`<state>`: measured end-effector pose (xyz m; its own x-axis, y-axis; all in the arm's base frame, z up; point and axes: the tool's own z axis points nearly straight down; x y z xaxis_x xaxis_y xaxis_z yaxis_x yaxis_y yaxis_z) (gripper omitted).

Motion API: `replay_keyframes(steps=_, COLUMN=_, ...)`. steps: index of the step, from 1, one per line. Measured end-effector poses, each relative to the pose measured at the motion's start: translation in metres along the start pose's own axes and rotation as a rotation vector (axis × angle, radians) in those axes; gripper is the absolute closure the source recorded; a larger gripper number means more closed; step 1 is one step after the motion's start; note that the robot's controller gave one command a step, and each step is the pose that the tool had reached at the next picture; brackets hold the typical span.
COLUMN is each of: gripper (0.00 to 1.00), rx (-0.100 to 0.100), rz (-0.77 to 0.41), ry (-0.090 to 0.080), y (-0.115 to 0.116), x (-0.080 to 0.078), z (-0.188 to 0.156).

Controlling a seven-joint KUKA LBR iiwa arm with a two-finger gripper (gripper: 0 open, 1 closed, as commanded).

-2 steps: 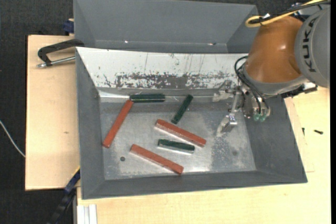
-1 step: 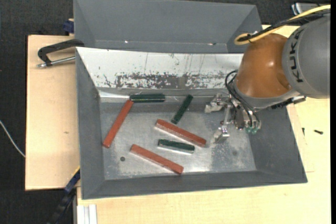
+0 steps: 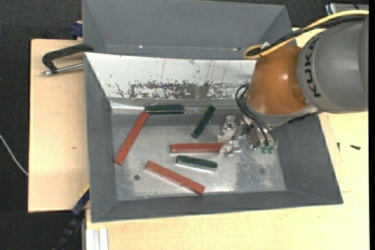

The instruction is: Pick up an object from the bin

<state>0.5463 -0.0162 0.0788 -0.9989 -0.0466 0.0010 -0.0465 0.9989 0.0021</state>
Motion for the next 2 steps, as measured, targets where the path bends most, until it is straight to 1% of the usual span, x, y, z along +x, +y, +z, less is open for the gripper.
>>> replay_keyframes(steps=1, gripper=1.0, rx=0.0, rz=0.0, ry=0.0, y=0.0, x=0.0, z=0.0)
replay_keyframes(steps=2, gripper=1.0, rx=0.001, rz=-0.008, ry=-0.001, y=0.002, x=-0.001, z=-0.04)
